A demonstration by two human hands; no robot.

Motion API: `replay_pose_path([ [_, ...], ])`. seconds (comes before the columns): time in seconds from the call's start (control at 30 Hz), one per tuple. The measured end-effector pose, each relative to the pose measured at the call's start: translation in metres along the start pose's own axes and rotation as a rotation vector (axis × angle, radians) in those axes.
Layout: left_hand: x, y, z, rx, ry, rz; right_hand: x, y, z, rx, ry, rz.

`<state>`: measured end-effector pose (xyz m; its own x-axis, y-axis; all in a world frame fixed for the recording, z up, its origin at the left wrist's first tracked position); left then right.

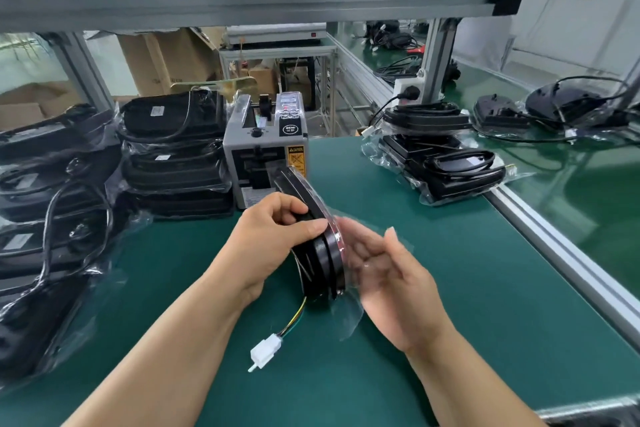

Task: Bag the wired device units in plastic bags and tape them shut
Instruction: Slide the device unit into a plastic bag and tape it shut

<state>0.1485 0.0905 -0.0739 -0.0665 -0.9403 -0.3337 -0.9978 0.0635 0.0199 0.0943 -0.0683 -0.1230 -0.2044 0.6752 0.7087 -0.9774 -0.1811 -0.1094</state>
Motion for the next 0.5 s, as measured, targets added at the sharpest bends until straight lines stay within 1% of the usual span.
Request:
replay_pose_path([
  [0.1, -0.003, 0.001, 0.000, 0.005, -0.003, 0.018, -0.002, 0.000, 0.019, 0.013, -0.034, -0.020],
  [0.17, -0.004, 0.004, -0.001, 0.012, -0.031, 0.045, -0.005, -0.008, 0.036, -0.001, 0.045, -0.080],
  [0.2, -0.004, 0.006, -0.002, 0.019, -0.047, 0.062, -0.005, -0.015, 0.045, 0.001, 0.139, -0.116],
  [0.27, -0.003, 0.010, -0.005, 0.043, -0.075, 0.082, 0.004, -0.034, 0.056, 0.043, 0.408, -0.159],
  [0.37, 0.000, 0.015, -0.009, 0.068, -0.163, 0.056, 0.034, -0.064, 0.057, 0.114, 0.807, -0.124],
  [0.43, 0.001, 0.019, -0.009, 0.087, -0.206, 0.052, 0.049, -0.079, 0.048, 0.186, 0.926, -0.078],
  [0.5, 0.001, 0.021, -0.008, 0.127, -0.211, 0.080, 0.052, -0.091, 0.038, 0.248, 0.938, -0.056],
])
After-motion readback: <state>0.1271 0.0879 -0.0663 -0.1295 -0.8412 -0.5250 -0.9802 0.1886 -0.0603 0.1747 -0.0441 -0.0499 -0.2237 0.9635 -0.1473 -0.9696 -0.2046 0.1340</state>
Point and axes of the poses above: each hand's wrist, its own y-axis away from the middle knuckle, its own x-axis out of the palm, z = x × y, the point moved 5 cm from there along -y, towards the middle knuckle, and after that the axes turned 9 degrees about -y, right-handed, at the moved point
